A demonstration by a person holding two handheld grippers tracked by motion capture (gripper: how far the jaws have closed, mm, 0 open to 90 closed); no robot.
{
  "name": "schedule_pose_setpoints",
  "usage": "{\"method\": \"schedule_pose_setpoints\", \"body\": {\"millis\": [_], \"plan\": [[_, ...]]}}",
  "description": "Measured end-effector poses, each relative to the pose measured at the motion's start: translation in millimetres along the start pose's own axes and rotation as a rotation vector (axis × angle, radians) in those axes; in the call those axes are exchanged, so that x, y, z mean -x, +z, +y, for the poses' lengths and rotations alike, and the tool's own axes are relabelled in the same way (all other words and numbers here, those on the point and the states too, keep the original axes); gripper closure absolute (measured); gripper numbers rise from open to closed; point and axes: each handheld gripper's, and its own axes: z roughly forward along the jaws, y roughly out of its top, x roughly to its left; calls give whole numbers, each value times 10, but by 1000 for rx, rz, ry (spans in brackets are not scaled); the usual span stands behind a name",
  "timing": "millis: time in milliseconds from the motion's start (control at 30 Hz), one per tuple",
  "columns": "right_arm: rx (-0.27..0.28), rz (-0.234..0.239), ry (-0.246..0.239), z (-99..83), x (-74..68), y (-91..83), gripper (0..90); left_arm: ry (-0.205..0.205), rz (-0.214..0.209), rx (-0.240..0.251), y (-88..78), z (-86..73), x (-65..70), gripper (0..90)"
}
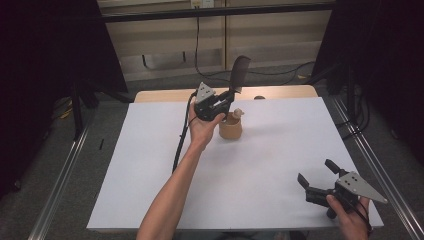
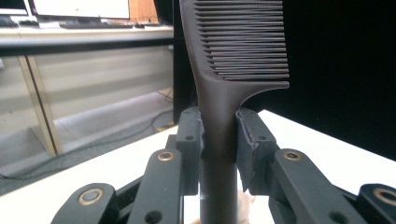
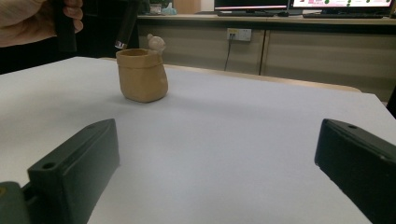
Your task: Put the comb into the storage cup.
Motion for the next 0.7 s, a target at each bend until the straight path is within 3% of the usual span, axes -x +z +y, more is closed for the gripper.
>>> {"method": "schedule_pose_setpoints", "body": {"millis": [200,333,433,533,700], "plan": [[0,4,0,-3,0,-4,0,-19,11,-2,46,-65,-56,728],[-1,5,0,-3,1,-5,0,-12,8,-2,45,-79,-80,728],[-4,3,2,-6,9,-3,0,-34,14,26,48,-97,-66,728],[-5,1,4,-7,9,-2,0,-5,16,10,69,-127,-54,728],[-5,5,3,-8,10,-4,0,-40,-6,-3,94,-190,-49,728]]}}
